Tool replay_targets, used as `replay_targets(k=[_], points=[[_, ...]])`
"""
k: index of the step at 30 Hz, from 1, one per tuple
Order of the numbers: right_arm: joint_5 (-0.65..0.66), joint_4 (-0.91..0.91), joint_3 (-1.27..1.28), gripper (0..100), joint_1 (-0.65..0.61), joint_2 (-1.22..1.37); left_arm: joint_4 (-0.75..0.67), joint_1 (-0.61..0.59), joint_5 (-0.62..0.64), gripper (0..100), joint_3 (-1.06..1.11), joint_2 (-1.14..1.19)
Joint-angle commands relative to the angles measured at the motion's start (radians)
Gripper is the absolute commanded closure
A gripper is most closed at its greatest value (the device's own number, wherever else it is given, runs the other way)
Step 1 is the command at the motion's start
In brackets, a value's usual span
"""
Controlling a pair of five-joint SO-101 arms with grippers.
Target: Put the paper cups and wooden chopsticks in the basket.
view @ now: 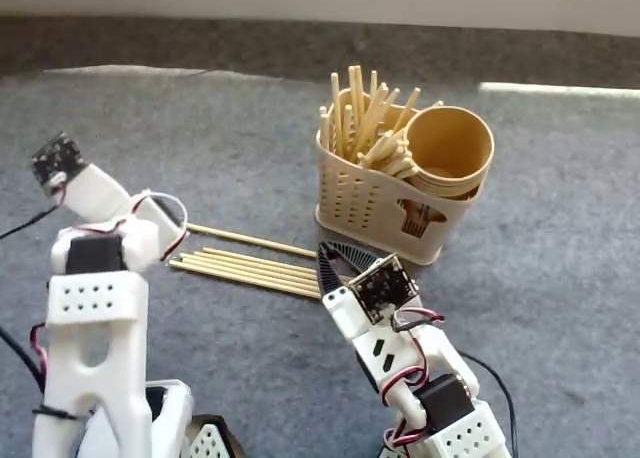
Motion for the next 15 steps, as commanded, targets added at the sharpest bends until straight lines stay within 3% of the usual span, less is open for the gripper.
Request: replay_targets(k=[1, 9, 15], points=[[0.011, 0.035, 0.012, 98.8, 0.002, 0.005, -0.078, -0.053, -0.043, 97, 0.090, -0.107], [0.011, 0.226, -0.133, 98.8, 0.007, 0.005, -0.203, -0.124, -0.064, 97, 0.354, -0.263], [0.044, 0.346, -0.219, 98.8, 0.007, 0.007, -0.215, -0.124, -0.109, 97, 0.490, -0.374]])
